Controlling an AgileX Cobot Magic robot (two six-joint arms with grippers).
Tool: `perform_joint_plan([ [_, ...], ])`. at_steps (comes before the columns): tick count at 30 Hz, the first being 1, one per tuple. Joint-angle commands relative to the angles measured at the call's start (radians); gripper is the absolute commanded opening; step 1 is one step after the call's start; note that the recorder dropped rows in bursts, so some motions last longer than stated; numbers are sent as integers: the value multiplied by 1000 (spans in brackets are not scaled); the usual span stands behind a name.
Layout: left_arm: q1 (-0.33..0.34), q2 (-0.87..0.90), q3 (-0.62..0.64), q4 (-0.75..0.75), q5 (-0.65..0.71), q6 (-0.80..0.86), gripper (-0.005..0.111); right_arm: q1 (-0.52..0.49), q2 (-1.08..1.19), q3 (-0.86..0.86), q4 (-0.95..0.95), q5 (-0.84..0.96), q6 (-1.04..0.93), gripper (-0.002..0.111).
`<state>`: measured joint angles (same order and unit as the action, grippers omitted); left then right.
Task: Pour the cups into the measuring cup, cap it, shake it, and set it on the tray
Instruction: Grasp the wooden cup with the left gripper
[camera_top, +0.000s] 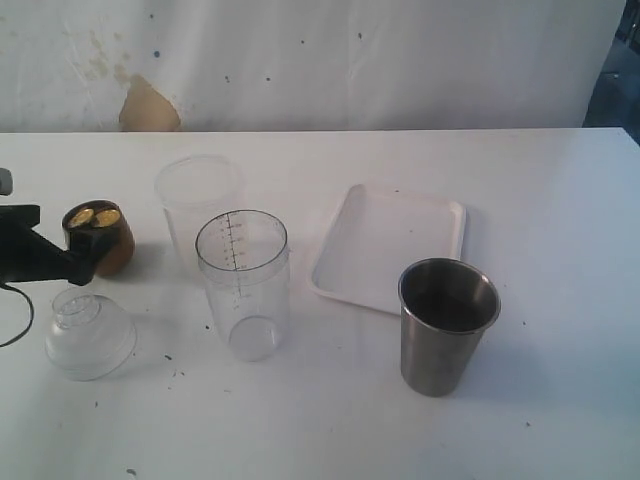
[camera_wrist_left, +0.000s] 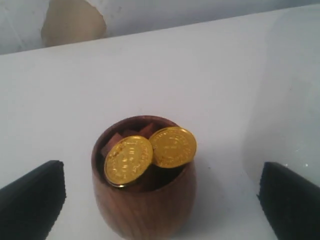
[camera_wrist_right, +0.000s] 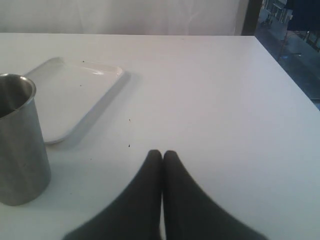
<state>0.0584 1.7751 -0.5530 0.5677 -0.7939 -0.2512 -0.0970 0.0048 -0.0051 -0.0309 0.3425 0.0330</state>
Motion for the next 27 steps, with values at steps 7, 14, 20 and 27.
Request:
perform_joint_plan([
  [7,-1,125,-90,16,1,5,105,-3,-5,5,-4,0,6,0],
  [14,-1,202,-147,16,3,5,105,-3,-5,5,-4,0,6,0],
  [20,-1,245,-192,16,0,5,105,-3,-5,5,-6,0,6,0],
  [27,-1,291,-238,16,-9,-5,105,-3,-5,5,-6,0,6,0],
])
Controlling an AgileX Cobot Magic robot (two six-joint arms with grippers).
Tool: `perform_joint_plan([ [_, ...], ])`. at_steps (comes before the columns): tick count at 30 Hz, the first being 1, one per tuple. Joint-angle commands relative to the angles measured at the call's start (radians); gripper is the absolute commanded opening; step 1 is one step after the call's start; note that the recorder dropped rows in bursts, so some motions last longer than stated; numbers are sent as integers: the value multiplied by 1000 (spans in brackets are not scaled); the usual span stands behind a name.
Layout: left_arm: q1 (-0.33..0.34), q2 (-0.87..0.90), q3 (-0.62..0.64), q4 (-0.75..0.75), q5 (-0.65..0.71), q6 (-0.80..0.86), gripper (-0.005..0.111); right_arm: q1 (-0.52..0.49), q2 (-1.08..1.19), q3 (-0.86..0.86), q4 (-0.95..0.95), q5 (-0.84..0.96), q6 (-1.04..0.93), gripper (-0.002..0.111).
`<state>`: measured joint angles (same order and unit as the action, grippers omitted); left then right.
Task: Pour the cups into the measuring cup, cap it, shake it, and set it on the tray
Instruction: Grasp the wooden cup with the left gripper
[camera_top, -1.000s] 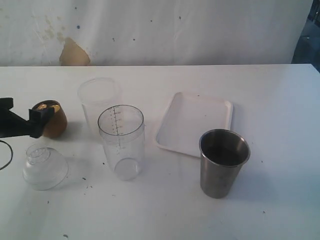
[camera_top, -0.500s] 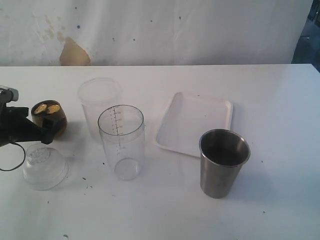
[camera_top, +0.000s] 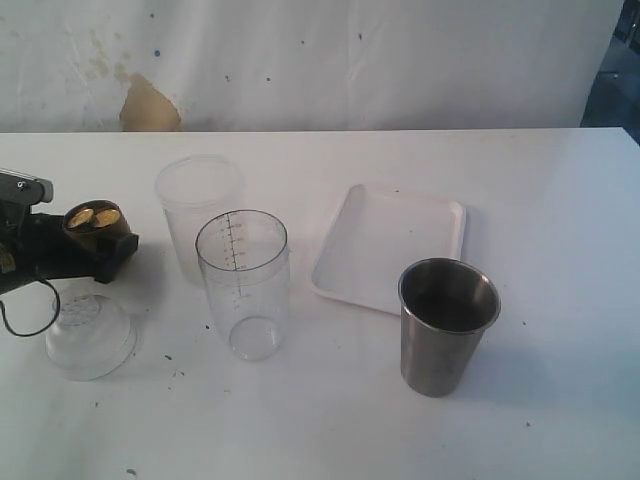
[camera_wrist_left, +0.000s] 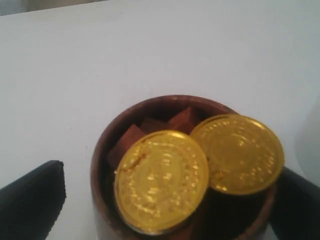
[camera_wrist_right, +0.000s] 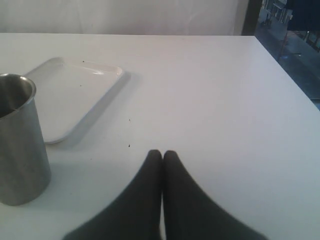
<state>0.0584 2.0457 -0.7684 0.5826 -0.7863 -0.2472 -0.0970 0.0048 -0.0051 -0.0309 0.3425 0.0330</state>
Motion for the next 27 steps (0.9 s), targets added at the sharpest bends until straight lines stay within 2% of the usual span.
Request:
perform_joint_plan([
  [1,-1,28,-29,1,-16,-9,105,-3,-5,5,-6,0,6,0],
  [9,-1,58,-58,1,-84,-49,105,-3,-5,5,-6,0,6,0],
  [19,-1,58,-60,2,-45,-39,105,-3,-5,5,-6,0,6,0],
  [27,-1,65,-60,-44,-105,-23,105,-3,-5,5,-6,0,6,0],
])
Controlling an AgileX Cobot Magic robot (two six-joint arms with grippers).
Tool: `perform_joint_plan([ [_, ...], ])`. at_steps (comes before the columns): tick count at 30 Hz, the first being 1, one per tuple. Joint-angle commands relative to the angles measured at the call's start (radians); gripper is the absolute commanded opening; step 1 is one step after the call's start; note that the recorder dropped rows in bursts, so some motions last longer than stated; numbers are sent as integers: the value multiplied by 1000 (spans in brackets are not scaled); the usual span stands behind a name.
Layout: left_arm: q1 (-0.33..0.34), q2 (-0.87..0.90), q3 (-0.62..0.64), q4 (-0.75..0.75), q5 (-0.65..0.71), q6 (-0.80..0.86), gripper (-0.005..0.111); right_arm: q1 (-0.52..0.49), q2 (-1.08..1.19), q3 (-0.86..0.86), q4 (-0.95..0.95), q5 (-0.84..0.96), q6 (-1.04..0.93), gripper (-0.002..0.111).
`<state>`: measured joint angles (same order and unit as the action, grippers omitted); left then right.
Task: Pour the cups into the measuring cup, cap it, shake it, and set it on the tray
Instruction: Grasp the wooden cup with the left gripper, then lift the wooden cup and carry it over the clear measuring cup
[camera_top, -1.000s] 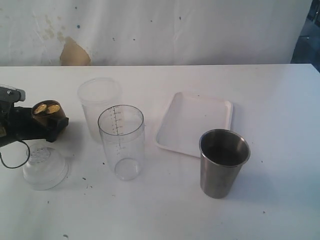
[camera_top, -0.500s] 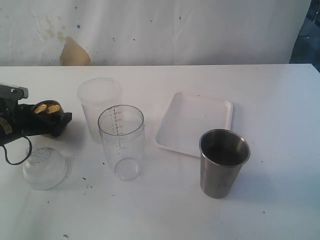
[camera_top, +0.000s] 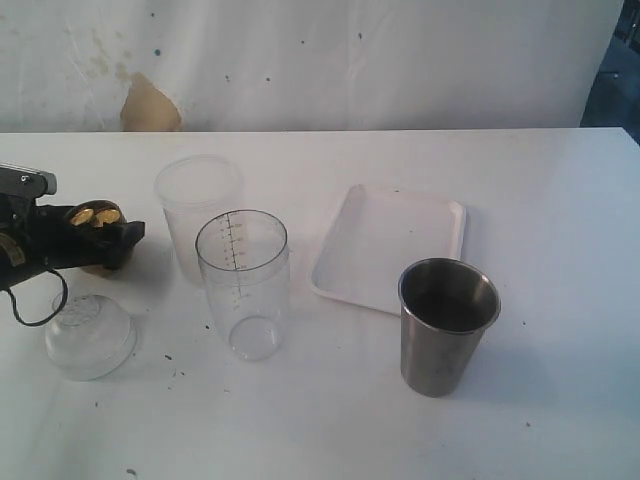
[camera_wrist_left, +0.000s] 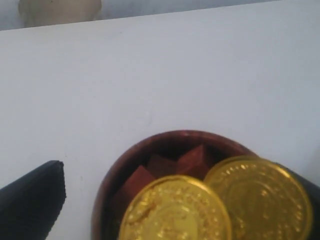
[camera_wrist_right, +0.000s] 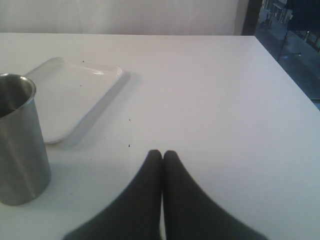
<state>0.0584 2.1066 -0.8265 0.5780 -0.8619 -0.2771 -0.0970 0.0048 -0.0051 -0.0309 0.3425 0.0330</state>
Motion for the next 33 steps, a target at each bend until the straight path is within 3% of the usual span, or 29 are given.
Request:
perform_joint_plan([
  [1,-1,13,-2,-40,-32,6,105,-3,-5,5,-6,0,6,0],
  [12,-1,48,-2,-54,-75,12,101,-3,-5,5,-6,0,6,0],
  [15,-1,46,-2,-54,-99,12,79,-3,-5,5,-6,0,6,0],
  [18,-1,46,-2,-40,-117,12,39,-3,-5,5,-6,0,6,0],
  [20,-1,41,-2,-16,-142,8,4,-3,-5,5,-6,0,6,0],
  [21,-1,36,-2,11,-151,13,1,-3,-5,5,-6,0,6,0],
  [26,-1,-53,-2,6,-156,48,0,-3,-5,5,-6,0,6,0],
  [33,-1,-261,-2,29,-51,-2,0,-3,-5,5,-4,0,6,0],
])
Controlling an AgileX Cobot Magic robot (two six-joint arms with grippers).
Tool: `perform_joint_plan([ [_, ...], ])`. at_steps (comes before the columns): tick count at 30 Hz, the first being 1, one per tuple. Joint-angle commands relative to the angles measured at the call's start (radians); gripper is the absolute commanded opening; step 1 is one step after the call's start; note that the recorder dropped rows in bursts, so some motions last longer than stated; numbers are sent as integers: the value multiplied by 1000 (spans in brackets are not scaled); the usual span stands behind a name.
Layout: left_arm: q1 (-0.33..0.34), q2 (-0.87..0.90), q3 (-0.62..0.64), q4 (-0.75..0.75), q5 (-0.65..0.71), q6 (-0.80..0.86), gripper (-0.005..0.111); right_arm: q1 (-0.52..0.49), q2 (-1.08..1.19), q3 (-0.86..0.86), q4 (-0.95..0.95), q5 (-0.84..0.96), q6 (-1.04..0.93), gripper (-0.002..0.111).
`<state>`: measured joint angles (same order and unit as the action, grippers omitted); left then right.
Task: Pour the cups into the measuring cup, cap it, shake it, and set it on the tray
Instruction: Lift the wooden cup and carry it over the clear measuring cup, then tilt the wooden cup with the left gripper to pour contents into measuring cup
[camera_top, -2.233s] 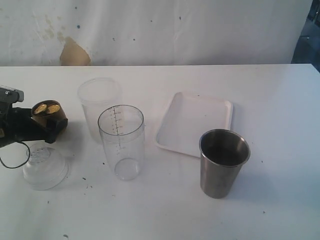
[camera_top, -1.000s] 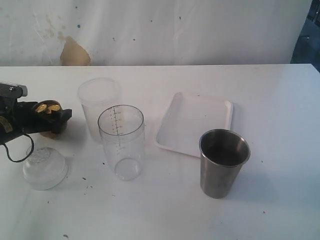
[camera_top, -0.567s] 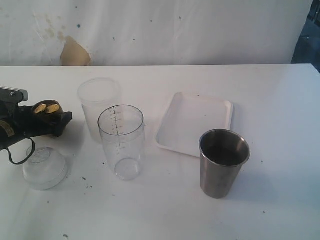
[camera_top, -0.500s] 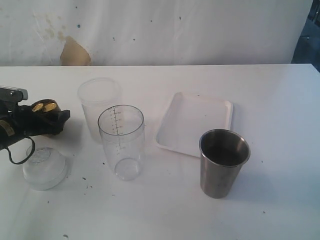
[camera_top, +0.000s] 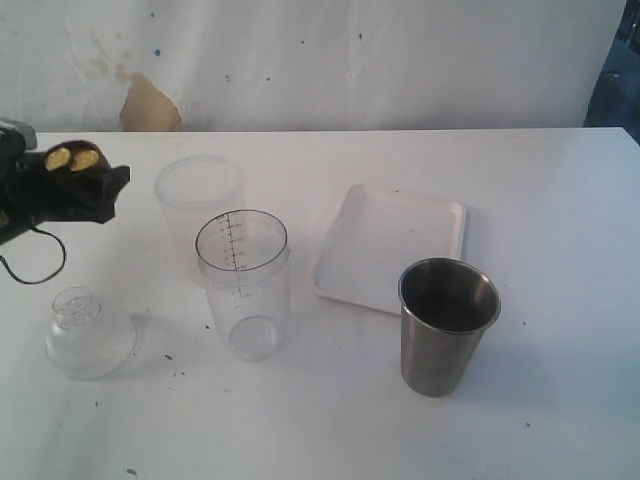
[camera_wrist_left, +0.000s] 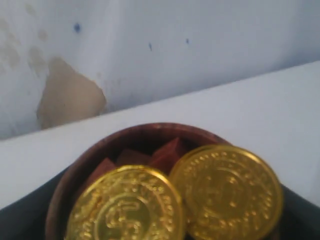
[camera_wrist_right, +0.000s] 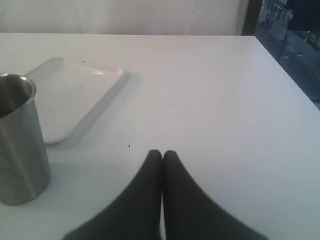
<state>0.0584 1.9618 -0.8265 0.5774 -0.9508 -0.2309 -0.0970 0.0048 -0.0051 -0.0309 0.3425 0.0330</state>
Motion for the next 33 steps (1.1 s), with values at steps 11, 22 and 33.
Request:
perform_joint_plan([
  [11,-83,-369,-2,292,182,-199,0,-3,-5,5,-4,0,6,0],
  [22,-296,-380,-2,328,250,78,0,-3,-5,5,-8,0,6,0],
  [33,-352,-372,-39,328,243,250,0,-3,-5,5,-6,0,6,0],
])
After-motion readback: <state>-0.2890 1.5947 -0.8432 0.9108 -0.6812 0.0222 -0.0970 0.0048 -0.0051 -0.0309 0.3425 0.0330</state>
